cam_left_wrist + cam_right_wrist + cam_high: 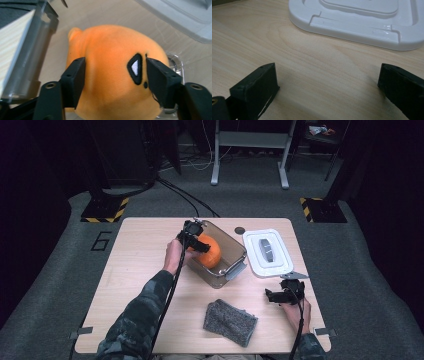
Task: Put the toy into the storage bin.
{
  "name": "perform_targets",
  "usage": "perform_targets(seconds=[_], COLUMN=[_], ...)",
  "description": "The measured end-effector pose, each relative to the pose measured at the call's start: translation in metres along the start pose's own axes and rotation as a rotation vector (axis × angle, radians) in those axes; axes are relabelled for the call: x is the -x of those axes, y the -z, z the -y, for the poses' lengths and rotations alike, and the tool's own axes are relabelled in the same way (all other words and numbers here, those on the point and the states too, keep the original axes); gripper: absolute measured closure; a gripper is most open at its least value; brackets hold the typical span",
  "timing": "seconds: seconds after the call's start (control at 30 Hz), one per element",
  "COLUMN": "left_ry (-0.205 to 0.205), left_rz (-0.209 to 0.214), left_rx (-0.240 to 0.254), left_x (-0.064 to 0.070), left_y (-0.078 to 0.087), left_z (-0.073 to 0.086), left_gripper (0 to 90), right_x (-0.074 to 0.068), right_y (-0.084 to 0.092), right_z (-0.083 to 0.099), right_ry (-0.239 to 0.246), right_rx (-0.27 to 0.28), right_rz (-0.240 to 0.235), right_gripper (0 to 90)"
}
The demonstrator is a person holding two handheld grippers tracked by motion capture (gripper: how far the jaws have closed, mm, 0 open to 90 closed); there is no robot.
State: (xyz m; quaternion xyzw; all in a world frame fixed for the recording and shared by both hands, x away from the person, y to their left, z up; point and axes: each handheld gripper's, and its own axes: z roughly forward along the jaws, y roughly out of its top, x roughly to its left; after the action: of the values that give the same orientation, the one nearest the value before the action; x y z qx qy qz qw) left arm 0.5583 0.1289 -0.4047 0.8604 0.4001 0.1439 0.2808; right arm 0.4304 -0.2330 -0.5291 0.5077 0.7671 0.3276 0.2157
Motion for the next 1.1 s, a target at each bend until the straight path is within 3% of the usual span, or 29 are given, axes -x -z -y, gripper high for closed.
perform_targets(seconds=[0.17,0.33,0.63,0.8,1.1], left_ry=[0.014,0.056,0.075,0.068,0.102], left_rz=[0.032,0.05,0.023,0.011,-0.018], left_rx=[0.052,0.117,0.235,0.272,0.323], left_x=[-0.003,-0.01,-0.019,-0.021,-0.027], left_y=[0.008,0.022,0.056,0.074,0.097], left_z=[0.001,0.007,0.027,0.045,0.082], left_gripper=[20.0,14.8,12.8,12.5,12.0], right_x=[0.0,0.0,0.0,0.0,0.001], right_y=[0.0,0.0,0.0,0.0,-0.001], right_z=[0.0,0.0,0.0,0.0,-0.001], right_ry=[0.0,0.001,0.001,0.0,-0.008], right_rx=[0.0,0.001,0.0,-0.001,-0.001], right_rz=[-0.001,-0.001,-0.001,-0.002,0.007], right_gripper=[1.8,1.8,1.9,1.7,1.1])
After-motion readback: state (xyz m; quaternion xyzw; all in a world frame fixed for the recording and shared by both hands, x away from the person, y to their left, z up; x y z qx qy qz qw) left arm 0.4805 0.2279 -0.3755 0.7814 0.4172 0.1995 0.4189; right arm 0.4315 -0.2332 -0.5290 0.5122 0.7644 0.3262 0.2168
